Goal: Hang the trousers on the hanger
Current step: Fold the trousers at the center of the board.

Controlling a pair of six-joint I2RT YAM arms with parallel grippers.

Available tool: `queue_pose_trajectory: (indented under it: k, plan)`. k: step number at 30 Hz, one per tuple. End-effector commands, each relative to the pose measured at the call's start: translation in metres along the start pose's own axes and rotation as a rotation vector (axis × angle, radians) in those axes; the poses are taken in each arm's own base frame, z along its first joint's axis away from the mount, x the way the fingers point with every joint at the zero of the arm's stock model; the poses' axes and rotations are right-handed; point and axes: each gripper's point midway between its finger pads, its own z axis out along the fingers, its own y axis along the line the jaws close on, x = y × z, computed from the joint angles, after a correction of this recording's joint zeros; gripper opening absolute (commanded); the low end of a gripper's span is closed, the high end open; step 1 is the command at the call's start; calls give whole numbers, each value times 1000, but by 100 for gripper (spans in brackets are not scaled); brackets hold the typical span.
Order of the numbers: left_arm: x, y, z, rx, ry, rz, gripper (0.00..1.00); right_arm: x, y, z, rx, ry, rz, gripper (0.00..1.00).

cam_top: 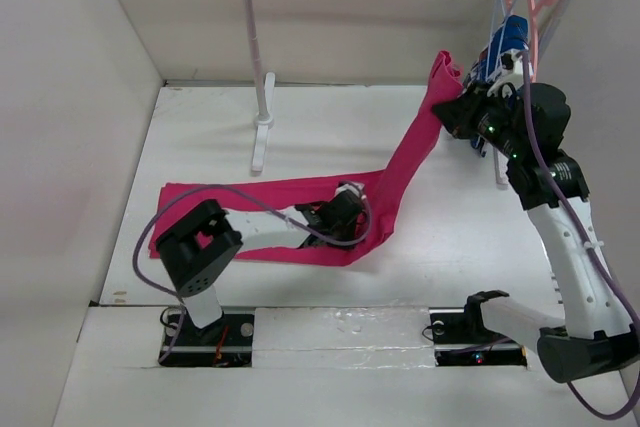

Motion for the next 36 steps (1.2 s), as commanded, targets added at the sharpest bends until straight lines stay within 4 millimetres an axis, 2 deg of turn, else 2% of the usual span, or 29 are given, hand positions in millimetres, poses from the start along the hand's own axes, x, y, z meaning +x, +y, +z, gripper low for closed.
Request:
queue_pose_trajectory:
  k: [1,3,5,6,8,11,12,13,14,15,17,18,19,20,21,22,23,24,25,26,27,28,29,30,31,33,34,35,36]
  plan:
    - [-34,-59,16,128,-57,8,0,-59,31,-27,-108,-162,-89,0]
    - [-45,-90,30,151,-43,40,0,-65,31,-34,-107,-164,-103,0]
    - [-45,-107,33,122,-34,94,0,-63,30,-35,-124,-138,-117,0]
    - [-64,-117,30,117,-71,88,0,-63,32,-35,-137,-134,-123,0]
    - [-79,-107,22,70,-114,60,0,-56,41,-29,-172,-109,-131,0]
    - [-105,-66,-15,27,-212,-42,0,-49,56,-17,-226,-86,-145,0]
    - [-120,-38,-44,7,-276,-109,0,-41,66,-8,-260,-59,-144,0]
    - [-128,-22,-60,-18,-317,-142,7,-42,74,-4,-285,-60,-149,0]
    - [-134,4,-78,-95,-368,-177,15,-42,82,0,-308,-58,-151,0]
    - [-152,29,-117,-115,-468,-247,21,-31,96,12,-348,-23,-152,0]
    - [-164,70,-160,-208,-575,-335,33,-32,117,20,-394,-28,-166,0]
    - [-175,83,-200,-187,-671,-393,35,-26,127,26,-419,-14,-165,0]
    - [-185,115,-225,-239,-743,-489,35,-11,149,38,-471,26,-165,0]
    - [-187,131,-244,-261,-779,-535,35,-7,163,44,-504,27,-170,0]
    - [-192,142,-281,-246,-870,-588,35,1,175,51,-530,44,-171,0]
    - [-195,168,-305,-291,-935,-650,39,31,199,66,-581,108,-177,0]
    - [-198,178,-325,-302,-981,-673,39,33,219,70,-626,105,-183,0]
    - [-203,182,-358,-295,-1062,-701,39,45,235,76,-661,129,-186,0]
    - [-203,189,-374,-320,-1089,-700,39,60,249,83,-689,156,-193,0]
    - [-200,197,-389,-368,-1109,-709,39,111,278,96,-760,261,-204,0]
    - [-203,196,-411,-376,-1156,-716,39,118,301,96,-809,268,-216,0]
    - [-202,200,-423,-412,-1184,-726,39,143,316,100,-840,313,-237,0]
    - [-199,201,-431,-428,-1192,-729,39,213,335,105,-886,459,-255,1]
    - [-198,200,-445,-429,-1223,-738,41,225,355,101,-936,478,-266,15]
    - [-193,203,-453,-453,-1241,-748,41,255,363,96,-990,545,-288,39]
    - [-185,204,-456,-467,-1237,-747,47,320,348,97,-938,738,-315,59]
    - [-182,204,-452,-462,-1223,-739,56,330,341,95,-936,780,-326,65]
    - [-176,205,-443,-473,-1186,-737,58,338,337,89,-951,810,-323,66]
    - [-169,208,-426,-473,-1141,-753,60,317,335,82,-954,770,-322,66]
